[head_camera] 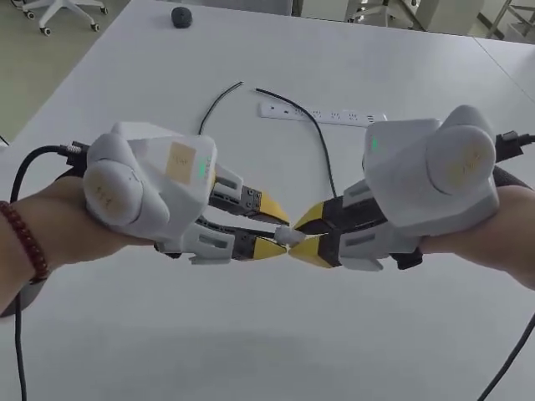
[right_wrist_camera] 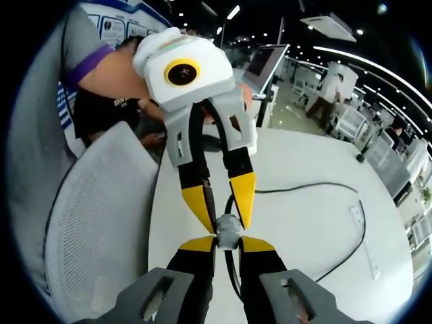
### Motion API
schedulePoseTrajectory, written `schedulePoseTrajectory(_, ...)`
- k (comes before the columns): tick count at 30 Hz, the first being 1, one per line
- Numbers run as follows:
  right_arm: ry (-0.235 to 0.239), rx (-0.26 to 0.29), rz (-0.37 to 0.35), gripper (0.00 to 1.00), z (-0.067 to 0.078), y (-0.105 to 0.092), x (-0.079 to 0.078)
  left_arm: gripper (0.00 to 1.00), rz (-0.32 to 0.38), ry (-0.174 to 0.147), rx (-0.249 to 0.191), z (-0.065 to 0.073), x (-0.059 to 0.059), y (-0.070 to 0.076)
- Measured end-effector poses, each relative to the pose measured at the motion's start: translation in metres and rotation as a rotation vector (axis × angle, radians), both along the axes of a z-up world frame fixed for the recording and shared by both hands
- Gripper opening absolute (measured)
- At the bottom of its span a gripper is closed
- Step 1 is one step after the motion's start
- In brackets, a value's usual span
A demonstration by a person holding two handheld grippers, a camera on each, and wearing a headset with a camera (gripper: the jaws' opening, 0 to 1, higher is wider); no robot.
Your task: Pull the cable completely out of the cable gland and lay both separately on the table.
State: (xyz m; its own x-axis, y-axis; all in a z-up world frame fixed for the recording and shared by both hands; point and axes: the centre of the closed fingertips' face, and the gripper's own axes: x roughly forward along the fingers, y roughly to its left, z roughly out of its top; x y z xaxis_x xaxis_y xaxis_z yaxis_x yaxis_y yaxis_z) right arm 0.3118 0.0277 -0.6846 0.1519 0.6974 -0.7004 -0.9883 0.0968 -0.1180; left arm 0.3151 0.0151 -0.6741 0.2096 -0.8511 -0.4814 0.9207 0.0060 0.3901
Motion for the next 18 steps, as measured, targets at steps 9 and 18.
schedulePoseTrajectory(9,-0.032,-0.047,-0.003,0.08,-0.0079,-0.0004,0.0011,0.16,0.075,-0.033,0.109,-0.0092,0.0014,-0.0028)
schedulePoseTrajectory(18,0.048,0.034,-0.072,0.09,0.0005,-0.0042,0.0061,0.16,0.116,-0.023,0.068,-0.0008,0.0056,-0.0015)
